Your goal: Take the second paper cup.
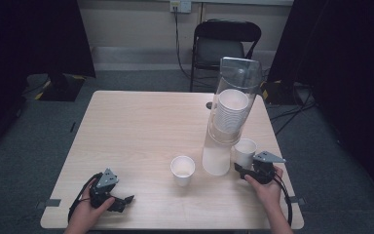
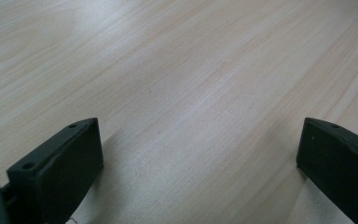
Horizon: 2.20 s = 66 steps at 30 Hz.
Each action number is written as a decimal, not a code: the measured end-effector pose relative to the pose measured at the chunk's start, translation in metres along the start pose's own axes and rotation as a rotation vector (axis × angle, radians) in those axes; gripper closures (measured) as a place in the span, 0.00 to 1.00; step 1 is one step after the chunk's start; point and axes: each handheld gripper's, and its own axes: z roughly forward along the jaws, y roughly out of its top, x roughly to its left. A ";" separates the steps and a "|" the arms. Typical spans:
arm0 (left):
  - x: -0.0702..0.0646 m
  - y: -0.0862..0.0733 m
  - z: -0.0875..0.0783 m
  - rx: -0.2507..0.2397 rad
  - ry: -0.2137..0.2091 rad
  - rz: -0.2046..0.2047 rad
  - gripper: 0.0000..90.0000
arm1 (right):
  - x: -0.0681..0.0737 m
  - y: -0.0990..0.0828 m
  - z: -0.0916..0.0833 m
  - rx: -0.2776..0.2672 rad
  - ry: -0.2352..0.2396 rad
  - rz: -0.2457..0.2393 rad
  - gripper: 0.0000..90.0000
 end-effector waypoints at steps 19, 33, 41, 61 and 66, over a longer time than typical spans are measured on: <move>0.000 0.000 0.000 0.001 0.000 -0.001 0.00 | -0.027 -0.001 0.006 0.076 -0.095 0.130 0.38; 0.001 0.000 0.000 0.009 0.000 0.008 0.00 | -0.024 0.003 0.014 0.114 -0.136 0.061 0.30; 0.000 0.000 0.000 0.002 0.000 -0.001 0.00 | -0.020 -0.002 0.006 0.108 -0.122 0.051 0.22; 0.000 0.000 0.000 0.002 0.000 0.000 0.00 | -0.012 -0.027 -0.034 0.098 -0.073 0.024 0.15; 0.000 0.000 0.000 0.002 0.000 0.000 0.00 | -0.009 -0.033 -0.042 0.098 -0.066 -0.008 0.15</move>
